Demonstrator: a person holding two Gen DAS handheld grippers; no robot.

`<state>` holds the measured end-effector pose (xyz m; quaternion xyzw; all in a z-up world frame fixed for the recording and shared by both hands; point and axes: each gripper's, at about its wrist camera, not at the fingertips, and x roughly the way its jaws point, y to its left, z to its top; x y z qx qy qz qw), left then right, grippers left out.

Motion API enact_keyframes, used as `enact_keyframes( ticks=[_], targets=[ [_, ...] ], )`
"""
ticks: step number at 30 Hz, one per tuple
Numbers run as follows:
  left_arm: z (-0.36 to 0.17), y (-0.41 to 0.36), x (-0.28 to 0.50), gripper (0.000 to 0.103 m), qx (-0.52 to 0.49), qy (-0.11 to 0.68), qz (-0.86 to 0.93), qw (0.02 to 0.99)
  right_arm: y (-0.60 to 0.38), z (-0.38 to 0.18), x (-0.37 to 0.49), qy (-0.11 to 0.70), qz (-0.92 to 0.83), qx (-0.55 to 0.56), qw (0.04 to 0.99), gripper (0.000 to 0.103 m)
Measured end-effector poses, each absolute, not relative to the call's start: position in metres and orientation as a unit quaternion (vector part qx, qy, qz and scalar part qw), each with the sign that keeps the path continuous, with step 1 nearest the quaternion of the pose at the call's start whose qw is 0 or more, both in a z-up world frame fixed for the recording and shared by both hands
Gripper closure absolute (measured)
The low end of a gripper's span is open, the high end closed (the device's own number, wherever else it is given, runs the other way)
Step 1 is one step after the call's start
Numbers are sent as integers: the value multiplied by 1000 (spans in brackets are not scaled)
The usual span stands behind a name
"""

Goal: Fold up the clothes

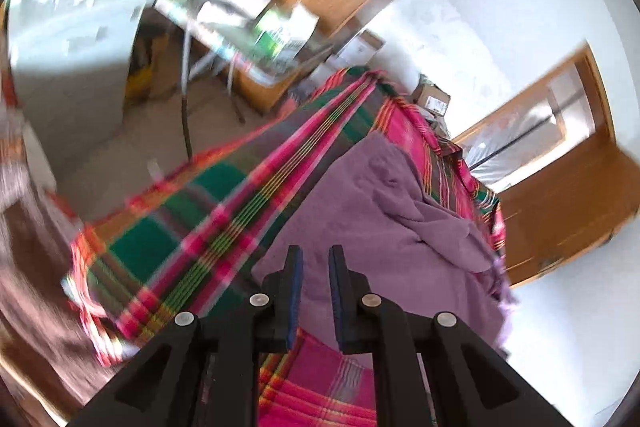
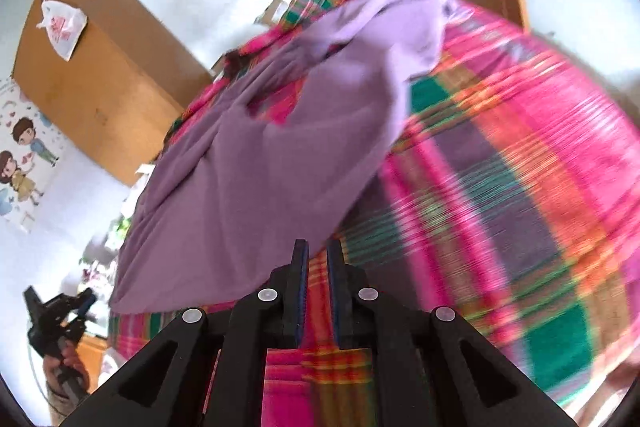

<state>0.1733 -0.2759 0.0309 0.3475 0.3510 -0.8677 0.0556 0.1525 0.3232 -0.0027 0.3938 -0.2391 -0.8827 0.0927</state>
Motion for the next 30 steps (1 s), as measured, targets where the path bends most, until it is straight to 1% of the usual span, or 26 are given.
enact_keyframes(
  ticks=[3, 8, 11, 17, 21, 26, 30],
  targets=[
    [40, -249, 162, 87, 350, 306, -885, 17, 344, 5, 146, -236, -894, 376, 60, 92],
    [35, -189, 132, 86, 388, 263, -881, -67, 366, 13, 129, -226, -907, 354, 34, 91],
    [27, -151, 117, 84, 415, 236, -872, -106, 379, 12, 113, -225, -907, 354, 30, 80],
    [16, -69, 92, 83, 454, 136, -862, -182, 398, 11, 84, -207, -911, 357, 23, 72],
    [17, -29, 69, 82, 466, 114, -849, -223, 412, 11, 61, -204, -909, 363, 23, 71],
    [30, 31, 32, 82, 465, 63, -839, -275, 426, 9, 27, -211, -903, 373, 25, 71],
    [31, 69, -9, 79, 491, 66, -808, -320, 431, 5, 1, -218, -895, 387, 32, 70]
  ],
)
